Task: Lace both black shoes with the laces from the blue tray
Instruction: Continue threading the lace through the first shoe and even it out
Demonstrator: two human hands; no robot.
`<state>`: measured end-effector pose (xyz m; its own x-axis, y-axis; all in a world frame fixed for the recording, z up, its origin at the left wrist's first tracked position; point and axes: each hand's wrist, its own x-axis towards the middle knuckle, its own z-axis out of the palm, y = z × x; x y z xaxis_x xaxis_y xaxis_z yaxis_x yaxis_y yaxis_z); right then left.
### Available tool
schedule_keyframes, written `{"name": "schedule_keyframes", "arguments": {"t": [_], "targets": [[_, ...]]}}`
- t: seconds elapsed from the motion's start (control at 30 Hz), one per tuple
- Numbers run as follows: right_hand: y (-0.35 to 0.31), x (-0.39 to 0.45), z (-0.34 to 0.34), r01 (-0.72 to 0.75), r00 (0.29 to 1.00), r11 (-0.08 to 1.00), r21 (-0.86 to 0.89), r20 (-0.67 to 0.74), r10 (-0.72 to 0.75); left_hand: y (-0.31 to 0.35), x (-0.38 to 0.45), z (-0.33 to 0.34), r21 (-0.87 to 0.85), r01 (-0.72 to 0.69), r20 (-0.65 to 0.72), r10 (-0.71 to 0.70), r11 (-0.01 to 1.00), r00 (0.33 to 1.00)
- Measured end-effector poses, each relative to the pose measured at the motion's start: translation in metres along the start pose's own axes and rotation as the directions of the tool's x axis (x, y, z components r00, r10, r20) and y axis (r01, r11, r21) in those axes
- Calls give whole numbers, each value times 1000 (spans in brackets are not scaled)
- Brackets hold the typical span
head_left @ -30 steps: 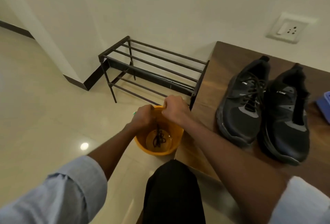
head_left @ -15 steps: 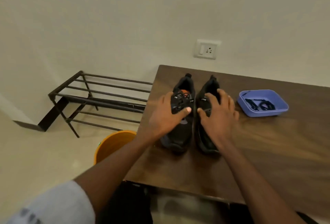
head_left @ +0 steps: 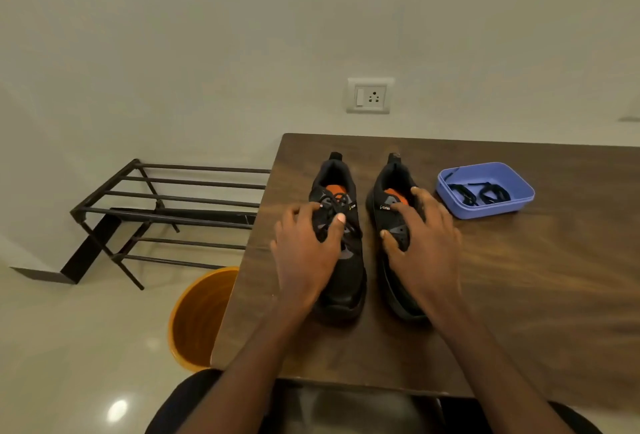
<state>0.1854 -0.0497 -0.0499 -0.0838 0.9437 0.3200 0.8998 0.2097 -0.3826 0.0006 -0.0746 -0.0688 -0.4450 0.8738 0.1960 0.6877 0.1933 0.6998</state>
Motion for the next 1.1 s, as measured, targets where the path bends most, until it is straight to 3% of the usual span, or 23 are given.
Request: {"name": "schedule_keyframes", "arguments": {"t": [0.07, 0.1, 0.23, 0.33, 0.5, 0.6, 0.63, 0.73, 0.8, 0.93, 1.1], "targets": [[-14, 5, 0, 78, 983, 988, 137, -177, -53, -4, 12, -1, -94, -56, -115, 45, 994, 992], [-23, 11, 3, 88, 983, 976, 200, -177, -53, -8, 21, -2, -146, -105, -133, 86, 984, 987], [-58, 35, 17, -86, 994, 909, 408, 100, 49, -25, 59, -9, -275, -243, -77, 231, 930, 970], [-64, 42, 29, -133, 989, 847, 515, 120, 83, -31, 70, -1, -319, -310, -40, 314, 895, 949], [-63, 53, 12, -65, 998, 619, 782, 38, 58, -21, 70, 6, -277, -480, 61, 514, 832, 856], [-67, 48, 0, -4, 994, 434, 901, 52, -100, -13, 66, 4, -356, -447, -27, 469, 821, 883], [-67, 45, 1, 8, 995, 445, 896, 39, -96, -12, 65, 3, -415, -386, -52, 402, 824, 914], [-59, 38, 21, -30, 999, 726, 687, 4, 37, -10, 62, -4, -575, -193, -75, 183, 795, 980], [-55, 36, 34, -52, 998, 839, 542, 51, 29, -12, 62, -5, -604, -139, -73, 119, 785, 990], [-56, 39, 42, 12, 999, 905, 426, 30, -27, -12, 62, -4, -623, -90, -61, 67, 777, 996], [-52, 42, 42, -69, 993, 924, 376, 116, 27, -14, 65, -4, -737, -14, -13, 7, 676, 1000]]}}
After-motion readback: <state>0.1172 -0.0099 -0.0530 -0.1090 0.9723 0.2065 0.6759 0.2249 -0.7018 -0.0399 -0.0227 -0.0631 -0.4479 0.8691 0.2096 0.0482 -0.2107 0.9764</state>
